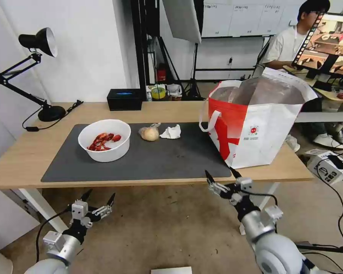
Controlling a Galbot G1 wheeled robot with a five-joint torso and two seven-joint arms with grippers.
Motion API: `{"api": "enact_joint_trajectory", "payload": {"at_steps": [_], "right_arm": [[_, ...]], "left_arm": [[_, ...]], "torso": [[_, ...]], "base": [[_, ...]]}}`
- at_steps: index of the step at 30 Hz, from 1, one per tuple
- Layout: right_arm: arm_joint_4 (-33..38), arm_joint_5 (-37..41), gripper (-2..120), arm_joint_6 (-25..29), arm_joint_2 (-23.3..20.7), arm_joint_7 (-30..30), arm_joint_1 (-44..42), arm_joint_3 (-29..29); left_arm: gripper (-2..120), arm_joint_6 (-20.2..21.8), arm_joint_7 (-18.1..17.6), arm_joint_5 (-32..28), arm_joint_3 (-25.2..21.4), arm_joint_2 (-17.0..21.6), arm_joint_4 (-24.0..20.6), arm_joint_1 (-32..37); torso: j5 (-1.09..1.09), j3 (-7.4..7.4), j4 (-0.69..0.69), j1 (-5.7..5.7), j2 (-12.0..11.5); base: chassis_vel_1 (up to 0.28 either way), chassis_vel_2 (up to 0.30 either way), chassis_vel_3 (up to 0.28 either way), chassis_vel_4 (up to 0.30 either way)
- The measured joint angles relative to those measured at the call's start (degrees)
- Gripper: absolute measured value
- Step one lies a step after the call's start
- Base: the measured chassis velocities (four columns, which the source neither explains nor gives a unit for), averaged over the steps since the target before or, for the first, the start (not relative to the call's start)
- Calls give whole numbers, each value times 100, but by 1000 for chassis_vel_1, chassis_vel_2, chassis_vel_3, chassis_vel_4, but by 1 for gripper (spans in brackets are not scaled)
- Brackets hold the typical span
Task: Pick up the trash from the table and place it into the takeout bag.
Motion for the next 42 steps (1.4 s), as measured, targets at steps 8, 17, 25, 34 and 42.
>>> {"api": "enact_joint_trajectory", "payload": {"at_steps": [8,17,25,34,42], "right_arm": [[-382,297,100,-421,-8,162,1560,-1200],[-1514,1252,100,-1304,730,983,3868,-2578],[-2558,1817,100,-1833,1497,1525,4971,-3120],[-3930,2432,100,-2252,2318,2012,5687,-3237],[-4731,2505,100,-2539,2761,2301,5969,-3207]], "left_arm": [[100,28,-37,4,-42,-13,-90,39],[100,29,-63,22,-131,-75,-109,74],[100,28,-78,98,-99,-181,-34,73],[100,9,-134,188,-41,-235,108,36],[100,3,-133,189,-18,-216,118,7]], "torso": [[0,0,1,0,0],[-1,0,1,0,0],[-1,0,2,0,0],[0,0,1,0,0],[0,0,0,0,0]], "base": [[0,0,0,0],[0,0,0,0],[0,0,0,0],[0,0,0,0],[0,0,0,0]]}}
